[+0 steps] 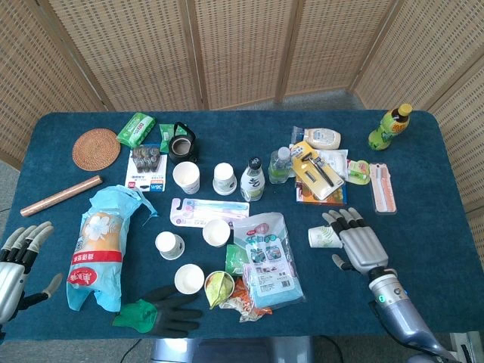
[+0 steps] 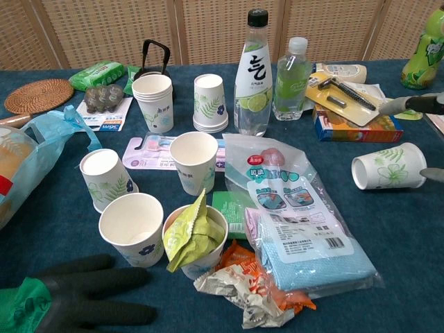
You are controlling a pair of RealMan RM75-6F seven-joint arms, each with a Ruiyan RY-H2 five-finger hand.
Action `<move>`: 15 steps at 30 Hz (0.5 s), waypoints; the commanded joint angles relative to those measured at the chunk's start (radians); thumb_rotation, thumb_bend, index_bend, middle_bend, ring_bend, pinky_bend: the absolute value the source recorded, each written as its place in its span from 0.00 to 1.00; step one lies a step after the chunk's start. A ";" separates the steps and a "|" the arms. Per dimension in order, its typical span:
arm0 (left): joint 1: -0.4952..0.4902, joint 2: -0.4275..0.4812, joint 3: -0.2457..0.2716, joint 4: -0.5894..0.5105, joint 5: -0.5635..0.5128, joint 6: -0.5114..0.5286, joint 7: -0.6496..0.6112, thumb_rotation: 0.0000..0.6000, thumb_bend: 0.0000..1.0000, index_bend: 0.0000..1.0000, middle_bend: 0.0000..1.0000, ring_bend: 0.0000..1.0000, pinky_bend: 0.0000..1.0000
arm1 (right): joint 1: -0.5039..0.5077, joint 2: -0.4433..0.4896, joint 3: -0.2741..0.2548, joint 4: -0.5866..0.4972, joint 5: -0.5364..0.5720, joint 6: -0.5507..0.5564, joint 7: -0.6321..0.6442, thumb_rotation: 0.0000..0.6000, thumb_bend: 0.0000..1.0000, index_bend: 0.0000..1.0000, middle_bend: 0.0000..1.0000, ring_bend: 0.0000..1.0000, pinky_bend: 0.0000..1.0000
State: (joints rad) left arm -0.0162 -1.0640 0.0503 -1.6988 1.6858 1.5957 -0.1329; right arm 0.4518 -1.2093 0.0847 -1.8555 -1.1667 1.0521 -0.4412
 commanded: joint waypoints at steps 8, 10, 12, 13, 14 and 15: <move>0.003 -0.004 0.001 0.029 -0.011 -0.001 -0.032 1.00 0.39 0.00 0.10 0.09 0.02 | 0.104 -0.078 -0.002 -0.042 0.180 -0.004 -0.243 1.00 0.38 0.00 0.01 0.00 0.00; 0.005 -0.005 0.001 0.034 -0.012 0.002 -0.039 1.00 0.39 0.00 0.10 0.09 0.02 | 0.120 -0.088 -0.006 -0.038 0.207 0.002 -0.284 1.00 0.38 0.00 0.01 0.00 0.00; 0.006 -0.005 0.002 0.038 -0.012 0.003 -0.043 1.00 0.39 0.00 0.10 0.09 0.02 | 0.131 -0.098 -0.010 -0.036 0.229 0.007 -0.310 1.00 0.38 0.00 0.02 0.00 0.00; 0.006 -0.006 0.003 0.040 -0.012 0.003 -0.045 1.00 0.39 0.00 0.10 0.09 0.02 | 0.138 -0.104 -0.011 -0.034 0.242 0.010 -0.322 1.00 0.38 0.00 0.02 0.00 0.00; 0.006 -0.006 0.003 0.042 -0.012 0.003 -0.046 1.00 0.39 0.00 0.10 0.09 0.02 | 0.142 -0.108 -0.012 -0.032 0.249 0.012 -0.329 1.00 0.38 0.00 0.02 0.00 0.00; 0.006 -0.006 0.003 0.043 -0.013 0.002 -0.048 1.00 0.39 0.00 0.10 0.09 0.02 | 0.147 -0.112 -0.013 -0.030 0.257 0.014 -0.336 1.00 0.38 0.00 0.02 0.00 0.00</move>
State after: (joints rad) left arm -0.0099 -1.0701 0.0536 -1.6561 1.6734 1.5982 -0.1806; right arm 0.5901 -1.3135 0.0747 -1.8888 -0.9193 1.0619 -0.7677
